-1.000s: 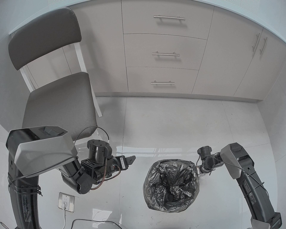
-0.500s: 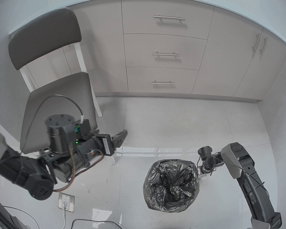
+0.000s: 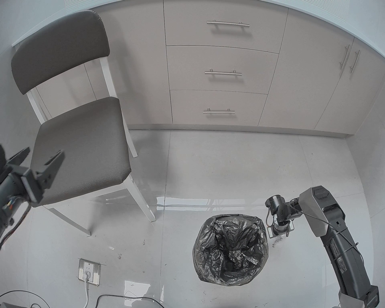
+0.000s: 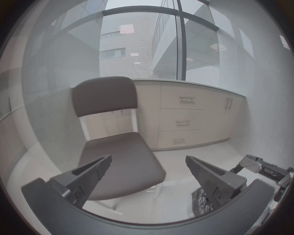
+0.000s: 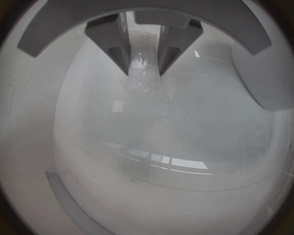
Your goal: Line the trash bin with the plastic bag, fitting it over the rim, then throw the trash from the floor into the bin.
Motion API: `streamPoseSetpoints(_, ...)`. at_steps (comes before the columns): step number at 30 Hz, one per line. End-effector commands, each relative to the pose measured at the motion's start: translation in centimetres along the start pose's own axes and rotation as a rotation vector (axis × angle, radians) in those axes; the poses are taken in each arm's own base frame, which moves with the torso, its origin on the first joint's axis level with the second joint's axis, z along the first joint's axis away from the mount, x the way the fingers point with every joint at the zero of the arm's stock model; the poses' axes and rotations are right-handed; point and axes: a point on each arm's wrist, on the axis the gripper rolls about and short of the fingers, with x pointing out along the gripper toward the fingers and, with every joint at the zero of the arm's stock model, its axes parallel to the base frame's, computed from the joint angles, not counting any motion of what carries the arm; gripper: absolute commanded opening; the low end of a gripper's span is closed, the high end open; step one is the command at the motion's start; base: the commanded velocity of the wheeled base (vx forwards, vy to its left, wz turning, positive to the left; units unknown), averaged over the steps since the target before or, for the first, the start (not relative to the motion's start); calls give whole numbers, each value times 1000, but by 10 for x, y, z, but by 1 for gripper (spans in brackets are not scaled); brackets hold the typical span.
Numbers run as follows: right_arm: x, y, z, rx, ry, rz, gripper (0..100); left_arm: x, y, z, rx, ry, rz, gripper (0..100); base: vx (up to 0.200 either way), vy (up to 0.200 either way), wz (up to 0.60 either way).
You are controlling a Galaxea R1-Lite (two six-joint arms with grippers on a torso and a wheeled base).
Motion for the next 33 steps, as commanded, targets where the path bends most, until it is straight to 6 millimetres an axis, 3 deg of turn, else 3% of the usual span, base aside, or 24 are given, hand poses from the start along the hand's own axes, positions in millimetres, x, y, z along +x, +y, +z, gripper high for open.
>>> streamPoseSetpoints(1, -65, -27, 38, 27, -75, -11, 0, -123, 40, 10, 14, -147, 197, 100, 0, 0, 0)
streamPoseSetpoints(4, -87, -40, 51, 53, -121, -12, 0, -143, 43, 2, -3, -122, 197, 100, 0, 0, 0)
streamPoseSetpoints(8, -114, -55, 65, 80, -179, -11, 0, -150, 43, -7, -1, -83, 235, 100, 0, 0, 0)
streamPoseSetpoints(16, -221, -104, 90, 83, -334, -12, 0, -147, 40, -32, -18, 9, 361, 100, 0, 0, 0)
streamPoseSetpoints(19, -251, -112, 90, 89, -362, -7, 0, -152, 40, -33, -24, -11, 364, 100, 0, 0, 0)
streamPoseSetpoints(23, -311, -122, 86, 83, -429, 8, 0, -158, 39, -45, -32, -20, 395, 100, 0, 0, 0)
streamPoseSetpoints(25, -314, -122, 85, 80, -429, 10, 0, -158, 38, -46, -34, -22, 398, 100, 0, 0, 0)
streamPoseSetpoints(26, -345, -123, 74, 50, -421, 18, 0, -158, 37, -54, -37, -8, 430, 100, 0, 0, 0)
streamPoseSetpoints(31, -389, -117, 60, 9, -448, 40, 0, -157, 36, -76, -34, 28, 449, 100, 0, 0, 0)
streamPoseSetpoints(32, -390, -116, 59, 6, -449, 42, 0, -157, 36, -77, -34, 29, 449, 100, 0, 0, 0)
streamPoseSetpoints(33, -407, -111, 54, -7, -475, 47, 0, -160, 35, -87, -35, 25, 449, 100, 0, 0, 0)
